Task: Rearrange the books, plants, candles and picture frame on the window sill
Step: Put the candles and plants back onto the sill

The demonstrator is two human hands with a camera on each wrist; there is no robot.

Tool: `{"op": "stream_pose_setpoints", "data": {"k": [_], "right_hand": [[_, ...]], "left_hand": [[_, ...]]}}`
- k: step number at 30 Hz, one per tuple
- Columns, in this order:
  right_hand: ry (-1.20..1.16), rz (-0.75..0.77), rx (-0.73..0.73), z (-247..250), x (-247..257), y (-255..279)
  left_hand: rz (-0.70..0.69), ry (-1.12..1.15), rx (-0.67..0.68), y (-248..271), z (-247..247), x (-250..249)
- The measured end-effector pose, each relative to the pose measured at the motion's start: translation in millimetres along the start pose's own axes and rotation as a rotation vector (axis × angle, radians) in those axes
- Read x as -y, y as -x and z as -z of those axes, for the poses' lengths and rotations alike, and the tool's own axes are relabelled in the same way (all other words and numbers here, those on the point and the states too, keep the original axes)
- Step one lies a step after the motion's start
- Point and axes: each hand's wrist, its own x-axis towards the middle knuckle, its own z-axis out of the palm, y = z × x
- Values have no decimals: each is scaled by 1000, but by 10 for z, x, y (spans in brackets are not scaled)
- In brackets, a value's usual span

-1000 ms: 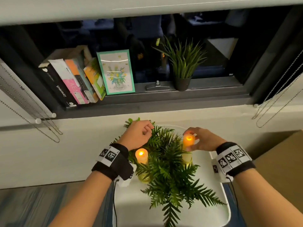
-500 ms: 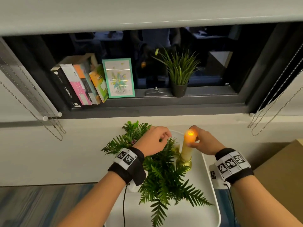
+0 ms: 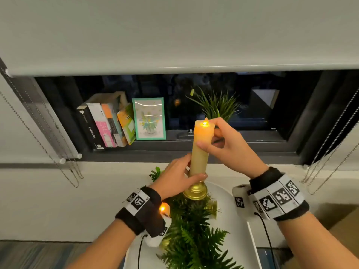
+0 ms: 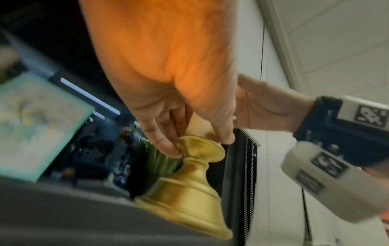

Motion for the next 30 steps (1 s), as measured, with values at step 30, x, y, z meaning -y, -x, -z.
{"op": "stream_pose_setpoints", "data": {"k": [30], "right_hand": [[251, -420, -120, -1230, -1281, -2258]], "left_hand": [[366, -295, -21, -765, 1139, 2066]]}}
